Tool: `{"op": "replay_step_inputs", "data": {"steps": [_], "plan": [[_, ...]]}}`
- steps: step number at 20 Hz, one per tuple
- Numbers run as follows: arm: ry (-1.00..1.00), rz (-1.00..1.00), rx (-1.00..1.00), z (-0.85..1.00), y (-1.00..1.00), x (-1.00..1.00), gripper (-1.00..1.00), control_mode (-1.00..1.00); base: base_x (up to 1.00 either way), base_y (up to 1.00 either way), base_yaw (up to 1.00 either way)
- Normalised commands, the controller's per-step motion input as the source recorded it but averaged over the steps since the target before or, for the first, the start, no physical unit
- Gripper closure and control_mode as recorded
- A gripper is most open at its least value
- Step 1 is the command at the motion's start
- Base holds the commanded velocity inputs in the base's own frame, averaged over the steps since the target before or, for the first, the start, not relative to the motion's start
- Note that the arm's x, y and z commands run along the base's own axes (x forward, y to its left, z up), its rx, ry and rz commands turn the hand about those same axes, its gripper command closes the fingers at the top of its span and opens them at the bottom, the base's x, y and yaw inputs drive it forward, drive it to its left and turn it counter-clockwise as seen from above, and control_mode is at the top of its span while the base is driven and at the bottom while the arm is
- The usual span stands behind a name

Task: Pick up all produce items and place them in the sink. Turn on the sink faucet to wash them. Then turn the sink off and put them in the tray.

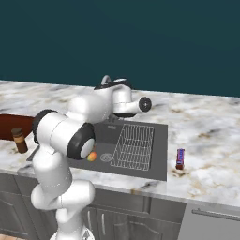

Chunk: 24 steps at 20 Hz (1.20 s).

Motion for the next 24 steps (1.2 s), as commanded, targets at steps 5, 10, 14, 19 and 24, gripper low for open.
{"op": "replay_step_inputs", "data": {"steps": [5,10,14,19,24], "plan": [[0.07,0.01,0.00,-0.11,0.00,0.51,-1.00,-1.00,0.00,0.00,0.00],[0.08,0.01,0.00,-0.12,0.00,0.50,-1.00,-1.00,0.00,0.00,0.00],[0.06,0.01,0.00,-0.07,0.00,0.41,-1.00,-1.00,0.00,0.00,0.00],[0.03,0.01,0.00,-0.01,0.01,0.35,-1.00,-1.00,0.00,0.00,0.00],[0.02,0.02,0.00,-0.02,0.11,0.26,-1.00,-1.00,0.00,0.00,0.00]]}}
